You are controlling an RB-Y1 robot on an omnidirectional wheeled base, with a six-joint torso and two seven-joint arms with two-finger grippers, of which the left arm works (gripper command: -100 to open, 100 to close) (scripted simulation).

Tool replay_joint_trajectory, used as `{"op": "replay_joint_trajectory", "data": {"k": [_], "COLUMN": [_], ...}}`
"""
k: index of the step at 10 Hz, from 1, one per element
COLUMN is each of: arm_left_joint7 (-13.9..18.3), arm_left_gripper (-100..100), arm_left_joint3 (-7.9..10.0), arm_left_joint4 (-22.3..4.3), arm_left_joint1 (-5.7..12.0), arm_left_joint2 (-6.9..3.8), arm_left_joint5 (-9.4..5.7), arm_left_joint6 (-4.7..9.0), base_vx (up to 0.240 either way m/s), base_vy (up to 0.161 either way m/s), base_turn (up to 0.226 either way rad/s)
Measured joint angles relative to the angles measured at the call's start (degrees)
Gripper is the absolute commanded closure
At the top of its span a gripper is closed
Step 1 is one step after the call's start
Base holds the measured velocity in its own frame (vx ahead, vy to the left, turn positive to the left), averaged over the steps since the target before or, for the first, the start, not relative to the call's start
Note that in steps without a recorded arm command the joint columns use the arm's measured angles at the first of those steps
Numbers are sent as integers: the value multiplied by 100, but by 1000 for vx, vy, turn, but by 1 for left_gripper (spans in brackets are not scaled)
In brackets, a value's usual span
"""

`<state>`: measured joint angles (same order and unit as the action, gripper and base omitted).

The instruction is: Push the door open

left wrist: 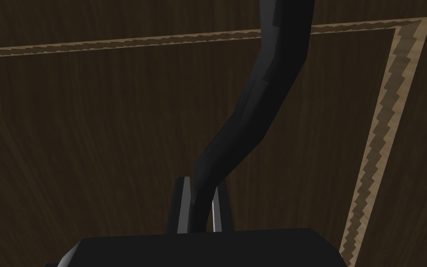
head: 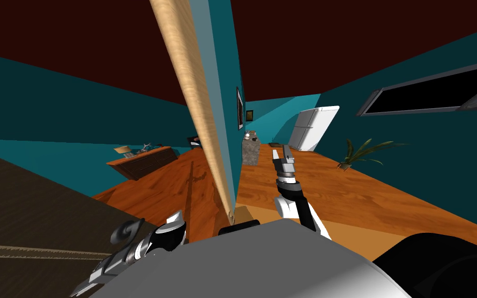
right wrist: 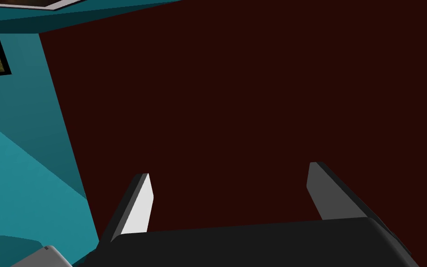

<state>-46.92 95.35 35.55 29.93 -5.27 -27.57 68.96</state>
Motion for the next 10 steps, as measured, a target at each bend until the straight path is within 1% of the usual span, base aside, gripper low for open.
{"op": "replay_joint_trajectory", "data": {"k": [1,2,3,4,5,6,7,10], "arm_left_joint7": [2,14,0,-28,-35,-43,-52,-62], "arm_left_gripper": [100,100,100,100,100,100,100,100], "arm_left_joint3": [-2,59,102,137,166,183,188,228], "arm_left_joint4": [-10,-157,-91,2,-11,6,21,19], "arm_left_joint1": [1,-11,-12,-10,-17,-17,-10,-16], "arm_left_joint2": [-7,-91,-39,-6,-46,-51,-34,-56], "arm_left_joint5": [1,-22,-45,-63,-73,-81,-85,-102], "arm_left_joint6": [2,94,106,84,111,119,108,131], "base_vx": [-13,-6,-3,-6,-3,4,-4,-1], "base_vy": [51,96,74,27,22,49,28,4], "base_turn": [-111,-53,-32,-58,-30,48,-46,-9]}}
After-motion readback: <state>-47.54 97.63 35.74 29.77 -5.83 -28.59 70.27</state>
